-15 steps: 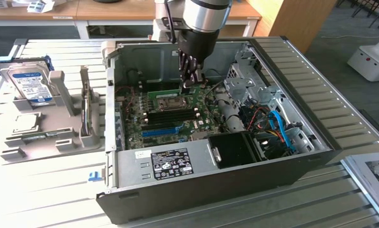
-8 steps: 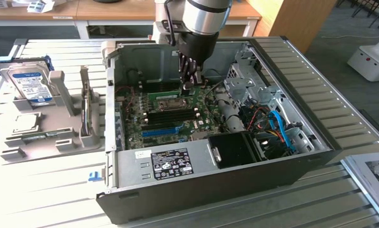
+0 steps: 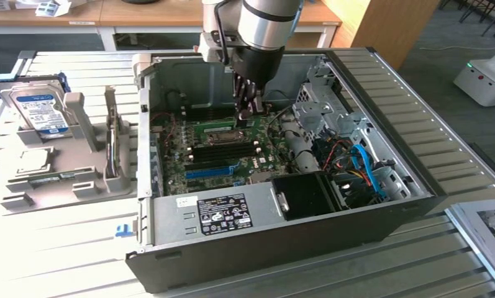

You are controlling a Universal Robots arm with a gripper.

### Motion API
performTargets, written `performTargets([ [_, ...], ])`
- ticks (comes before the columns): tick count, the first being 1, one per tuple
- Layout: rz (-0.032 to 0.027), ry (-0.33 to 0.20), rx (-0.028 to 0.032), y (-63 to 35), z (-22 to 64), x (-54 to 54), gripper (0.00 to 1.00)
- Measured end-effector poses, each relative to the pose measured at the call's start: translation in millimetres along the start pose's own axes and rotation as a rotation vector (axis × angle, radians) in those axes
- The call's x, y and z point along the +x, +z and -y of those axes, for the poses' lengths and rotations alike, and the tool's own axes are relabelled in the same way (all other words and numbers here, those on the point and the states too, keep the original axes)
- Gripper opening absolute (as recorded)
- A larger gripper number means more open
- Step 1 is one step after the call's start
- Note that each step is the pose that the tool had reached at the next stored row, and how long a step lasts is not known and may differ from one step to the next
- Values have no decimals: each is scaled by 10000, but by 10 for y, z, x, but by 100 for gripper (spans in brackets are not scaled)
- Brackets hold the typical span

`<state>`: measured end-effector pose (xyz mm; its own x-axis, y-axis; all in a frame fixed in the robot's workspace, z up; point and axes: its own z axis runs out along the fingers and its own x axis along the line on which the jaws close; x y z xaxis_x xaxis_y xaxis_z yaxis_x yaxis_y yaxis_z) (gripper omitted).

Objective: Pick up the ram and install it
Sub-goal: 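Insert the ram into the slot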

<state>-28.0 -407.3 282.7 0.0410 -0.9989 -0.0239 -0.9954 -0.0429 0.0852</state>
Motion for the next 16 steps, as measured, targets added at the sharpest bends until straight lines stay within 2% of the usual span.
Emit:
performTargets([
  [16, -1, 3, 0, 130, 10, 3, 12],
])
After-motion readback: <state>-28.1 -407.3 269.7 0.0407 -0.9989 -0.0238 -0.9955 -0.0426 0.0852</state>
